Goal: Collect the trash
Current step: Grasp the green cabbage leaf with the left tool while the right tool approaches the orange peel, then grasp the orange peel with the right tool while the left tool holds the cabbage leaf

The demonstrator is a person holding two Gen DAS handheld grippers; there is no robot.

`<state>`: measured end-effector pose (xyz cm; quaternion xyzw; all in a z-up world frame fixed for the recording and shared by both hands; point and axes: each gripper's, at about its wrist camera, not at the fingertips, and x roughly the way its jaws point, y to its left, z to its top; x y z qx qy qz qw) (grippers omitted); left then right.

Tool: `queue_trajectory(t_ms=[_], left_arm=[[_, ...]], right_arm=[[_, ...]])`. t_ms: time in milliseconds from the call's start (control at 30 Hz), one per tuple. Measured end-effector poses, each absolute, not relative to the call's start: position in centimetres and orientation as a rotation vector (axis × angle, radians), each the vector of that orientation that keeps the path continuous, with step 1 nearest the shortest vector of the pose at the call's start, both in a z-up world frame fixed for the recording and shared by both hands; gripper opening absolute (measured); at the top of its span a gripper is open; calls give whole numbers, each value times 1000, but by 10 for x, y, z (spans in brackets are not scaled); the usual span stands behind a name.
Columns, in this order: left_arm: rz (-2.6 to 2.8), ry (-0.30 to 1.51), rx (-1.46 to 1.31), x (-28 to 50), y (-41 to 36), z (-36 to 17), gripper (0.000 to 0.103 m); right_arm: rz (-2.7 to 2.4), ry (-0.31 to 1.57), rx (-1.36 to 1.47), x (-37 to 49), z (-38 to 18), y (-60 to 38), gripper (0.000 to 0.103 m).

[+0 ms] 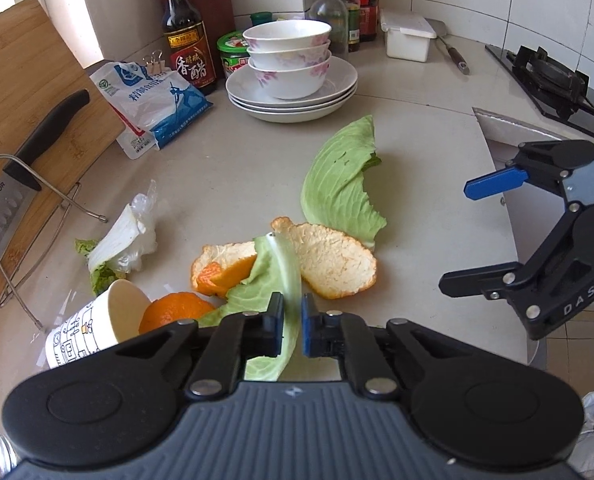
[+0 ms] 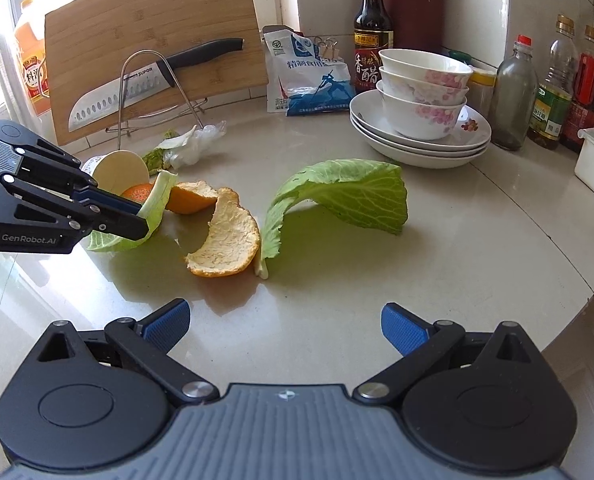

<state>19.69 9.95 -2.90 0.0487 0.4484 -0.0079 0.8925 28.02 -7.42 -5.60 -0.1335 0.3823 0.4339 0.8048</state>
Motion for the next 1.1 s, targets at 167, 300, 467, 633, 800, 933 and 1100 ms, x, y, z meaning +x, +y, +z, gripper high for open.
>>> queue_trajectory(t_ms=[167, 300, 467, 633, 800, 933, 1100], left_arm=[[6, 922, 78, 188, 101, -22, 6], [21, 918, 65, 183, 102, -16, 6], [37, 897, 64, 176, 101, -5, 6], [55, 892, 51, 170, 103, -1, 6], [67, 897, 42, 167, 105, -2, 6], [60, 892, 43, 167, 104, -2, 6], [53, 890, 44, 167, 105, -3, 6]], right_arm=[[954, 812, -289, 280, -55, -69, 103], [974, 803, -293, 281, -53, -65, 103], [1007, 799, -289, 282, -53, -58, 103], [1094, 758, -315, 270, -50, -43, 94], [1157, 705, -382, 265, -55, -14, 93], [1160, 693, -449, 269, -66, 9, 91], [1151, 724, -485, 278, -79, 16, 90]])
